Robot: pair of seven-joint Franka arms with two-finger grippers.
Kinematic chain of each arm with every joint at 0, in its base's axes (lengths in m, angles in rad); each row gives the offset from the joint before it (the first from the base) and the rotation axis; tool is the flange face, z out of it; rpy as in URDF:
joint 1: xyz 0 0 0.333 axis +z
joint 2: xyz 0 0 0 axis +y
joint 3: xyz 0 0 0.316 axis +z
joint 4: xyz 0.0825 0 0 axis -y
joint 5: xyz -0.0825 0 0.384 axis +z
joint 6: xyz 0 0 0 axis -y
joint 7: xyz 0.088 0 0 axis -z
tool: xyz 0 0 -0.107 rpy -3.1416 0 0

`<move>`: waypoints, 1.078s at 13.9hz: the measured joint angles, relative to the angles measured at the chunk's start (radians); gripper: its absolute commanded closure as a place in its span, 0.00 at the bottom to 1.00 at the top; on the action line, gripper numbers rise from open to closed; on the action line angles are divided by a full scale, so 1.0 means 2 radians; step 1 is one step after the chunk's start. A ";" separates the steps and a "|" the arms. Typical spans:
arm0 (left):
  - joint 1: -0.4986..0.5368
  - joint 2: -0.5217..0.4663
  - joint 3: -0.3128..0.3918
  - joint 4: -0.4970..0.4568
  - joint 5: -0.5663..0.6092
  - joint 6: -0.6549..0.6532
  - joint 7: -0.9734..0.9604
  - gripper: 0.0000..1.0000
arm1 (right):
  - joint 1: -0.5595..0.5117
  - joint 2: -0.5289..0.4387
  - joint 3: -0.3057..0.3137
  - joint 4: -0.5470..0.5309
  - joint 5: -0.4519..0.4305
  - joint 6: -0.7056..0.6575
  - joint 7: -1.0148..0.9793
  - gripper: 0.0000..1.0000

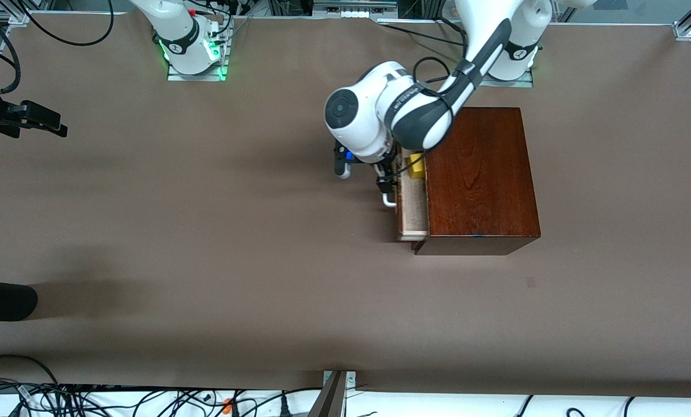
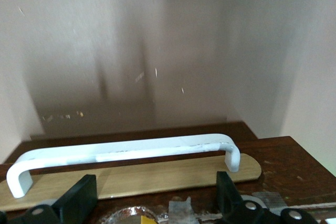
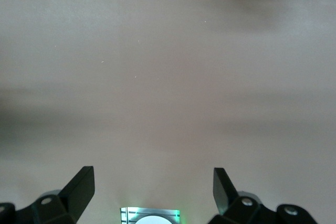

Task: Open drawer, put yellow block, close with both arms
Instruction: 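Push the drawer closed into the box with the left gripper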

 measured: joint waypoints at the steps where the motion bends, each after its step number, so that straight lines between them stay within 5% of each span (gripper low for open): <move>1: 0.003 -0.003 0.000 -0.006 0.000 -0.001 0.002 0.00 | 0.000 0.000 0.000 0.000 0.000 0.000 0.000 0.00; 15: 0.021 -0.017 -0.007 -0.020 0.023 -0.033 -0.008 0.00 | 0.000 0.000 -0.002 0.000 0.000 -0.002 0.000 0.00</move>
